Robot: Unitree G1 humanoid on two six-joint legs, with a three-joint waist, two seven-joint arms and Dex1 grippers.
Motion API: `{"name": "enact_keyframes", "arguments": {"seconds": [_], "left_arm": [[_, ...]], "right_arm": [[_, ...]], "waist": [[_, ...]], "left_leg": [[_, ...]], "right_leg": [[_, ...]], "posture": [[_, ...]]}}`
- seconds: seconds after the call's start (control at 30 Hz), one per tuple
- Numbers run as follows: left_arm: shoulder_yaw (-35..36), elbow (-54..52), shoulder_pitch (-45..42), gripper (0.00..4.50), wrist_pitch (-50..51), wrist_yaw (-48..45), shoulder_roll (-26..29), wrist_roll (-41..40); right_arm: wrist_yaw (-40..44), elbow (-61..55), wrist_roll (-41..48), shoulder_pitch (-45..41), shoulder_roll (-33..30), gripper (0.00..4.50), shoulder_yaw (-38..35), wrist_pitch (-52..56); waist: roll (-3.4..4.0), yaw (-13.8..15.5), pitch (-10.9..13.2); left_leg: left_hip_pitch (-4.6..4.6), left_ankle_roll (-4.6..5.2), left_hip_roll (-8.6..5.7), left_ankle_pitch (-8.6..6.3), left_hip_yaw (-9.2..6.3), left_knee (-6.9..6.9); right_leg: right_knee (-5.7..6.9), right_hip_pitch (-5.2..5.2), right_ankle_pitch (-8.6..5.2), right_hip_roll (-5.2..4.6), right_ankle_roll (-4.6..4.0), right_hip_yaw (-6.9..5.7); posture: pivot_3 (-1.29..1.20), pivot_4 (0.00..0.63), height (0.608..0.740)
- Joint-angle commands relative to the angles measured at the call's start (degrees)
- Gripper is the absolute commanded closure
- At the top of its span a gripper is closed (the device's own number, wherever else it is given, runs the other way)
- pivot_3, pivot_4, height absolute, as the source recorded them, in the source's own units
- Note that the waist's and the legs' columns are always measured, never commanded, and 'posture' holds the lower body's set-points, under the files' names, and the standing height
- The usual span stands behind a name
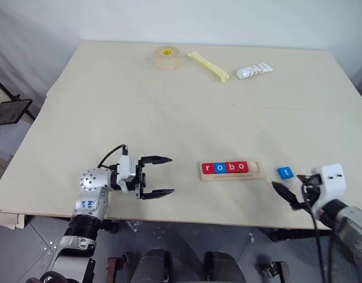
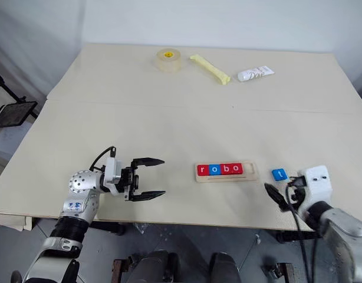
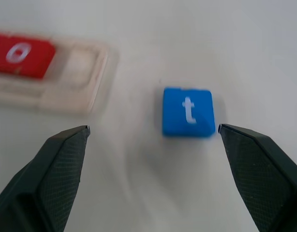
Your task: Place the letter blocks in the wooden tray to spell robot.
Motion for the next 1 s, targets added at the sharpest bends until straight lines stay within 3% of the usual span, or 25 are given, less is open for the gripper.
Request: {"name": "enact_keyframes", "arguments": {"seconds": [0.03,0.23,0.33,0.43,0.77,1.0], "left_arm": [[-0.2,0.5,-1.0,0.0,-0.3,-0.8,-0.4,-0.1],[-0.4,1.8,-2.1,0.0,-0.5,-1.5,-0.9,0.1],[-0.3,0.7,-1.2,0.0,-0.2,-1.5,-0.8,-0.1],[0.1,-1.2,0.5,0.0,0.3,-1.3,-0.2,-0.4],[1.5,-9.7,7.9,0.0,2.8,1.5,2.8,-1.1],[2.3,-14.5,11.6,0.0,4.2,4.0,4.1,-1.4]], "right_arm": [[8.3,1.1,0.5,2.3,-5.4,0.03,-3.7,-5.7],[24.0,14.1,-3.1,1.8,-17.1,0.03,-1.8,-19.2],[32.3,27.1,-6.8,-7.2,-23.7,0.03,5.3,-28.3],[37.4,36.1,-9.7,-15.8,-26.0,0.03,11.9,-34.2],[48.6,60.7,-20.7,-40.0,-23.9,0.03,29.2,-52.9],[50.1,73.0,-26.2,-50.0,-19.9,0.03,35.1,-61.0]], "waist": [[-0.02,-0.1,0.0],[-0.03,-0.2,0.0],[-0.05,-0.4,0.0],[-0.05,-0.6,0.0],[-0.04,-1.0,0.0],[-0.03,-1.6,0.0]], "left_leg": [[0.01,0.0,0.0,0.0,0.02,0.0],[0.06,0.0,0.05,0.01,0.14,0.0],[0.08,0.03,0.05,0.02,0.19,0.01],[0.13,0.03,0.1,0.03,0.17,0.02],[0.06,0.02,0.08,0.03,0.03,0.08],[0.03,0.02,0.08,0.03,-0.09,0.06]], "right_leg": [[-0.03,0.01,0.0,0.01,0.0,0.01],[-0.08,0.03,0.0,0.04,0.0,0.03],[-0.16,0.07,0.0,0.02,0.0,0.03],[-0.14,0.11,0.0,0.04,0.0,-0.01],[-0.12,0.12,0.0,-0.07,0.0,-0.19],[-0.09,0.13,0.0,-0.09,0.0,-0.27]], "posture": [[0.0,0.15,0.74],[0.0,0.15,0.74],[0.0,0.15,0.74],[0.0,0.15,0.74],[0.0,0.15,0.74],[0.0,0.15,0.74]]}}
